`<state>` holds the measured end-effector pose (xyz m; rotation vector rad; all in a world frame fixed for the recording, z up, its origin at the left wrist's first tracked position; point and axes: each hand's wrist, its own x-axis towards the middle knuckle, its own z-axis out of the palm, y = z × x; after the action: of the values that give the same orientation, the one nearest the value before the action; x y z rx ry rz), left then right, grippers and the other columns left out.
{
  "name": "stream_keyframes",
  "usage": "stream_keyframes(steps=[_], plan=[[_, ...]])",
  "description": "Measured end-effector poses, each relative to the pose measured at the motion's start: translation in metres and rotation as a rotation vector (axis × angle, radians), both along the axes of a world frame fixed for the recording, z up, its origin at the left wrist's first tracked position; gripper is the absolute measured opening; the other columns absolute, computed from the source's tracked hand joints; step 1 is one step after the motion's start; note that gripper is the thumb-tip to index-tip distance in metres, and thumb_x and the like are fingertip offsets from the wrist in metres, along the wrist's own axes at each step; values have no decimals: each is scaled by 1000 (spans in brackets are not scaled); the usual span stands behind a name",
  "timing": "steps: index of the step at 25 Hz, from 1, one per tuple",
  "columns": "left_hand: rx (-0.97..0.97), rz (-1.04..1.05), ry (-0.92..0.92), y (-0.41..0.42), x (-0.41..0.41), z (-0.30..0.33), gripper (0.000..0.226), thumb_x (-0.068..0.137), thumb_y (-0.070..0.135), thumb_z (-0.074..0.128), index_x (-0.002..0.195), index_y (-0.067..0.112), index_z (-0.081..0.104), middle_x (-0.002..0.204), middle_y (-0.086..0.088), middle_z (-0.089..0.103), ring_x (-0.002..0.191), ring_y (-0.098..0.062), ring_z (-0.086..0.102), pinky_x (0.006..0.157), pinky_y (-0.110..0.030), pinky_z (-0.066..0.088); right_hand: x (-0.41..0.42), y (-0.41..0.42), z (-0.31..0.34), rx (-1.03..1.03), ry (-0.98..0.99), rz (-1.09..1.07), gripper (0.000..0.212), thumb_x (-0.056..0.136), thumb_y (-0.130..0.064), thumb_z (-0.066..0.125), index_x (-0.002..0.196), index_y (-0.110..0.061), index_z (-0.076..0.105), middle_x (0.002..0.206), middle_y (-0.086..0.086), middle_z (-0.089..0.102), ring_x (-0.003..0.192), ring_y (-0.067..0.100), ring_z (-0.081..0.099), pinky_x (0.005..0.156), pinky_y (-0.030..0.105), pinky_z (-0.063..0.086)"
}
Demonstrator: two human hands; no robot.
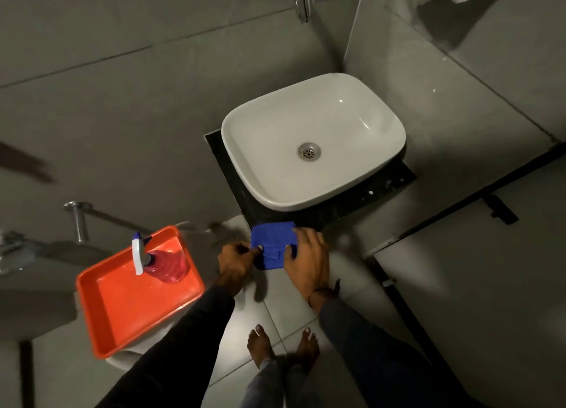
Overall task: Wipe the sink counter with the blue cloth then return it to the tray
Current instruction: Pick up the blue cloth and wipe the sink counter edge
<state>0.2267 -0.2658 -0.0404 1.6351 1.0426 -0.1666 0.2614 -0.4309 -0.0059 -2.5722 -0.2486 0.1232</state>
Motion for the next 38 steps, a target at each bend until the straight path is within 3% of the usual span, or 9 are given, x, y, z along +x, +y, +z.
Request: stream_keyframes(steps=[2,4,7,11,17,21,25,32,38], plan=[[-43,-22,13,8,3,-1,21,79,26,84,83,6,77,83,-15,79,75,-22,69,82,-41,60,-2,5,-14,-145,-158,344,65,80,-13,72,142,-7,53,143,14,59,136,31,54,116,47,44],[-15,7,-5,21,7,4,22,85,34,76,87,12,75,85,-12,77,83,-28,72,85,-44,59,-1,15,-26,-260,-118,541,80,80,-9,69,152,-3,36,158,18,42,149,34,37,127,48,24],[291,27,-129,39,29,21,36,99,36,55,111,4,64,107,-20,70,103,-39,67,92,-49,52,1,18,-44,-353,-16,647,82,90,-9,53,159,-5,10,170,16,9,158,31,7,126,40,-3],[686,-182,-358,36,82,59,54,105,28,42,148,-5,41,152,-27,47,145,-39,42,123,-47,30,3,7,-49,-320,-45,653,70,97,-13,46,159,-6,16,169,12,13,158,27,10,129,41,7],[758,-479,-268,5,137,70,70,105,47,23,163,10,16,174,-8,11,162,-27,2,131,-47,1,35,-35,-51,-141,-27,661,63,95,-17,53,155,-10,34,164,7,33,155,22,27,127,39,25],[873,-401,-177,-2,144,63,70,104,46,25,161,5,25,172,-13,20,161,-32,9,131,-50,5,94,-99,-46,-174,-69,611,62,89,-17,62,147,-3,47,156,14,46,145,28,45,119,46,39],[924,-383,-176,-4,143,62,70,102,43,28,158,3,30,169,-16,26,160,-35,14,130,-52,9,167,-175,-42,-214,-56,543,59,90,-11,63,146,2,47,155,18,46,145,35,44,120,49,36],[970,-384,-141,-11,144,66,69,102,40,29,157,0,31,168,-18,27,159,-37,15,129,-54,9,287,-274,-30,-345,35,395,58,104,-24,45,157,-9,26,167,9,23,157,24,19,128,35,17],[950,-375,-182,-10,143,62,68,103,40,28,158,0,30,169,-17,25,159,-37,14,129,-54,10,262,-254,-37,-351,49,307,57,106,-19,38,159,-10,20,168,10,21,157,29,15,129,44,16]])
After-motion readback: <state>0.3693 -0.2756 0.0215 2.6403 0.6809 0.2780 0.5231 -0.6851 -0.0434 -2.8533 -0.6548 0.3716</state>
